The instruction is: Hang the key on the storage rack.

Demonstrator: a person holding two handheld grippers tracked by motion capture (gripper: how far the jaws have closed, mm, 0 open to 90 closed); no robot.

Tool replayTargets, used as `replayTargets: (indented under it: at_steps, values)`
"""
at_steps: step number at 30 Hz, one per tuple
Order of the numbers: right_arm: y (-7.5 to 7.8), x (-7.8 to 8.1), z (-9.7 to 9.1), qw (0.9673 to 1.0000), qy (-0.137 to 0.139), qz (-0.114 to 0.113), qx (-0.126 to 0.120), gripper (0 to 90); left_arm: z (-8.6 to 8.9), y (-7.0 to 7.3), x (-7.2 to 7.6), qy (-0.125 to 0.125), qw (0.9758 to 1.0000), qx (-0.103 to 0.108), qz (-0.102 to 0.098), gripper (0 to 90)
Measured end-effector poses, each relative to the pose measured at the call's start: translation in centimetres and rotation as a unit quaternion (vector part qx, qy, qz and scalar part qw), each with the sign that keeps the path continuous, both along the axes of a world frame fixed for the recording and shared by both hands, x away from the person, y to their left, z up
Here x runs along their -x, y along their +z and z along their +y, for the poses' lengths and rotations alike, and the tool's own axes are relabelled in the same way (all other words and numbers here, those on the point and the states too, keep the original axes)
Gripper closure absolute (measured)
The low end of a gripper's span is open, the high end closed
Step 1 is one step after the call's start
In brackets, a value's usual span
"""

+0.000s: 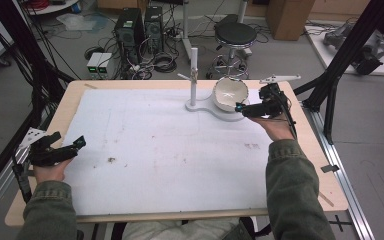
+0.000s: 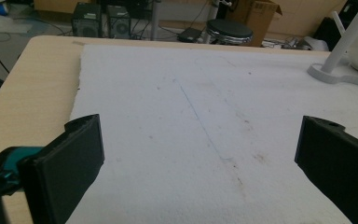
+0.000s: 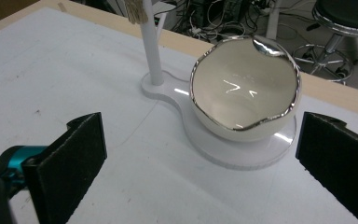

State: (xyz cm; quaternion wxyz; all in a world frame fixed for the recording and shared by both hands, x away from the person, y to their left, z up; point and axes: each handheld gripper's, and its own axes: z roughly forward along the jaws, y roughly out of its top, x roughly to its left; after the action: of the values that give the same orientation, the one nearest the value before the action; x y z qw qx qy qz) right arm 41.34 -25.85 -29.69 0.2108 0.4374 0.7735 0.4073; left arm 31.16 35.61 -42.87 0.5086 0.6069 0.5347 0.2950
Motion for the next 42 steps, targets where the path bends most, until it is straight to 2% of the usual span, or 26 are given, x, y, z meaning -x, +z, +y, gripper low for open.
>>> replayTargets:
  at_steps: [5, 8, 17, 23, 29, 30, 33, 42]
  values:
    - [-1.1, 0.9, -0.9, 0.9998, -0.015, -0.010, -0.011, 0.6, -0.1, 0.0, 0.0, 0.000, 1.0000, 0.000, 0.001, 1.7]
    - [-1.6, 1.5, -1.3, 0.9994, -0.019, -0.010, -0.026, 0.6, -0.1, 0.0, 0.0, 0.001, 1.0000, 0.000, 0.001, 1.7]
    - [-3.4, 2.7, -2.4, 0.9992, -0.032, -0.012, -0.022, 0.6, 0.0, 0.0, 0.1, 0.001, 1.0000, 0.000, 0.001, 1.7]
    - [-4.7, 3.8, -3.4, 0.9968, -0.062, -0.034, -0.039, 0.6, 0.0, 0.0, 0.0, 0.002, 1.0000, 0.001, 0.000, 1.7]
    - [-6.4, 4.6, -4.2, 0.9952, -0.078, -0.028, -0.051, 0.6, 0.0, 0.0, 0.1, 0.002, 1.0000, 0.000, 0.001, 1.7]
    - [-6.7, 4.8, -4.3, 0.9948, -0.081, -0.030, -0.053, 0.6, -0.1, 0.0, 0.1, 0.002, 1.0000, 0.000, 0.001, 1.7]
    - [-7.4, 5.5, -4.4, 0.9929, -0.092, -0.056, -0.051, 0.6, 0.0, 0.0, 0.1, 0.001, 1.0000, 0.000, 0.001, 1.7]
    - [-9.6, 7.2, -4.7, 0.9899, -0.102, -0.078, -0.059, 0.6, -0.1, 0.0, 0.1, 0.001, 1.0000, -0.001, 0.002, 1.7]
